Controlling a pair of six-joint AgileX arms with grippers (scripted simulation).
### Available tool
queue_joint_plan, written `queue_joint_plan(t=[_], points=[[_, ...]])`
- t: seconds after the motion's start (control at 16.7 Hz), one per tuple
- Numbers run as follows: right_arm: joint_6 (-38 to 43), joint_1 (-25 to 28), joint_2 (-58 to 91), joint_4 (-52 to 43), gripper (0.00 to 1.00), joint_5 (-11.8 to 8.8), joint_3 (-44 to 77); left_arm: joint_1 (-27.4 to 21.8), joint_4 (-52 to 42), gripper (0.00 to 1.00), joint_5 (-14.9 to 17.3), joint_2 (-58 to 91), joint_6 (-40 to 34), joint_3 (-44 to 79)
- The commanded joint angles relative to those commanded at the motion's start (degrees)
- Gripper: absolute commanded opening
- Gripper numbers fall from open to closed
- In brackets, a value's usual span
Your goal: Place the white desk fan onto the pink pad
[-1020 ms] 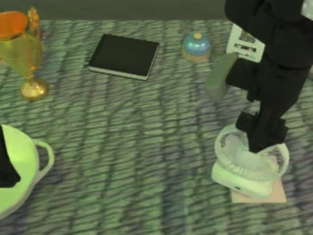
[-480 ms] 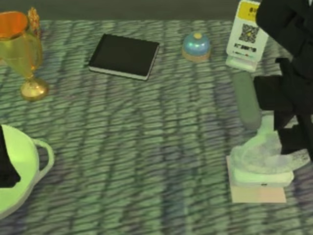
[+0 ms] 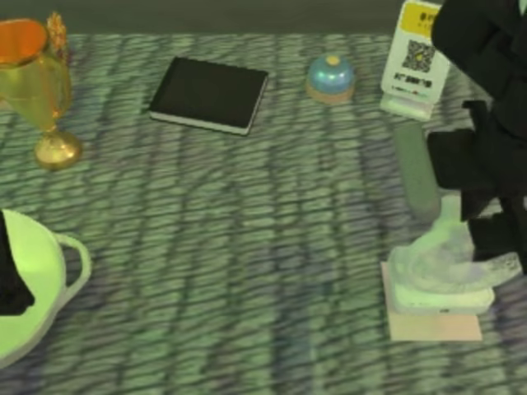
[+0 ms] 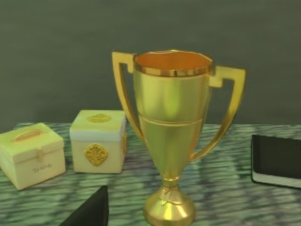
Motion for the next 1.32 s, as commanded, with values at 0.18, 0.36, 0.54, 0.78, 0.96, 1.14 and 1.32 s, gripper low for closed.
queue_joint_plan(t=[0.18,0.36,0.54,0.78,0.96,1.14,1.32], points=[[-0.03,-0.22,0.19,4.99,0.00,0.05,-4.44,0.00,0.00,1.00,0.00,0.00,0.00,0.00],[-0.19,-0.22,0.44,6.93,0.00,0.14,-6.35,0.00,0.00,1.00,0.00,0.00,0.00,0.00],[-0.19,-0.22,0.44,6.93,0.08,0.14,-6.35,0.00,0.00,1.00,0.00,0.00,0.00,0.00],[-0.19,-0.22,0.44,6.93,0.38,0.14,-6.35,0.00,0.00,1.00,0.00,0.00,0.00,0.00],[-0.19,-0.22,0.44,6.93,0.60,0.14,-6.35,0.00,0.00,1.00,0.00,0.00,0.00,0.00],[-0.19,-0.22,0.44,6.93,0.83,0.14,-6.35,0.00,0.00,1.00,0.00,0.00,0.00,0.00],[-0.19,-0.22,0.44,6.93,1.00,0.14,-6.35,0.00,0.00,1.00,0.00,0.00,0.00,0.00]])
